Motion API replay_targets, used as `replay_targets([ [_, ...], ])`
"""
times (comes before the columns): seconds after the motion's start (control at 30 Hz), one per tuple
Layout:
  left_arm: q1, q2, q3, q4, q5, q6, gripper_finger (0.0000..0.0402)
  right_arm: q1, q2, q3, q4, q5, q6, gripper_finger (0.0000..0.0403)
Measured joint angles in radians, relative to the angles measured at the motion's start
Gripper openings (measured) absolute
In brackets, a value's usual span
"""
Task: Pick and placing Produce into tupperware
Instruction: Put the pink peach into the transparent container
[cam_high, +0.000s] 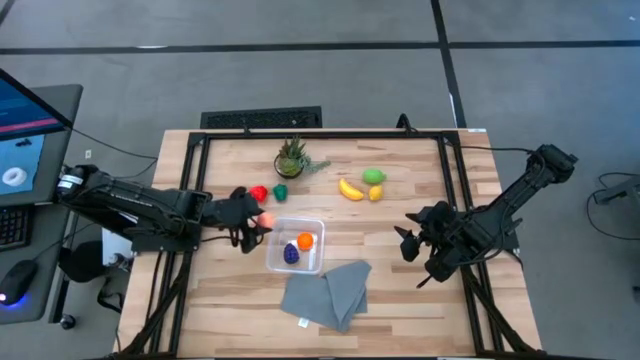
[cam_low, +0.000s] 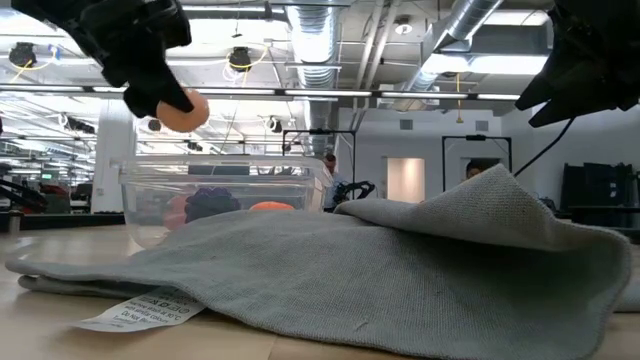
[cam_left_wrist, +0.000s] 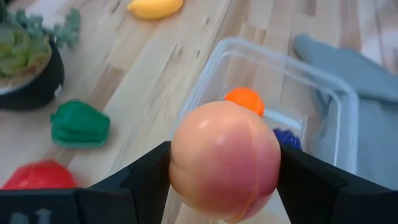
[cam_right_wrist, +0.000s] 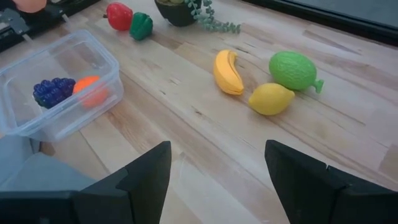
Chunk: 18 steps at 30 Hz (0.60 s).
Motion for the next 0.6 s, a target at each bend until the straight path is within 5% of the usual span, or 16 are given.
replay_targets([
  [0.6,0.007,0.225,0.001,0.240,0.094,0.045,0.0236,0.000,0.000,0.000,0.006,0.001,0.007,0.0282],
])
